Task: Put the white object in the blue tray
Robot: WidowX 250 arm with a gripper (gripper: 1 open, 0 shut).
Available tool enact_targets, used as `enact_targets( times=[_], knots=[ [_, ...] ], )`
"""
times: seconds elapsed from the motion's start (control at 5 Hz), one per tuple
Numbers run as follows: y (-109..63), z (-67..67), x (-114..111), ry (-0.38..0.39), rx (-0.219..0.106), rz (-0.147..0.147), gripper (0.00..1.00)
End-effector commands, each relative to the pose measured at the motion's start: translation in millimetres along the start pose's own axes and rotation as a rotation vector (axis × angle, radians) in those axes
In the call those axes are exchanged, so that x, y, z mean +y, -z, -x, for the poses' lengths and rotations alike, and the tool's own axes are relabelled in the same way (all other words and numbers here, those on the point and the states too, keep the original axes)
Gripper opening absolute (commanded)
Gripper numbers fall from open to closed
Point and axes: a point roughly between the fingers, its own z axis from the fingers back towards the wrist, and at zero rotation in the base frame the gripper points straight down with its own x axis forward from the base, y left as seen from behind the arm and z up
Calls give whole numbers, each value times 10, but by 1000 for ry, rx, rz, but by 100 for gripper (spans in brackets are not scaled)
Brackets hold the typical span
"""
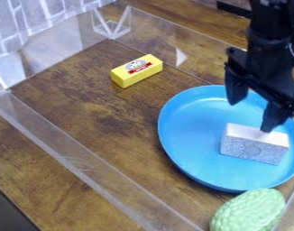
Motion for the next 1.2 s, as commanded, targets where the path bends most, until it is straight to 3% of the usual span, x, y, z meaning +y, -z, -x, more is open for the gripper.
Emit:
enact_targets(
  times=[0.0, 0.2, 0.4, 0.6, 0.8, 1.0],
  knots=[
    [-101, -145, 43, -5, -70, -3, 100],
    [-15, -133, 30, 3, -62, 0, 100],
    [7, -130, 44, 3, -56, 0, 0],
    [-50, -146, 117, -12, -58, -19, 100],
    [-88, -141, 183, -24, -55, -35, 100],
    [14, -147, 150, -17, -46, -28, 100]
  ],
)
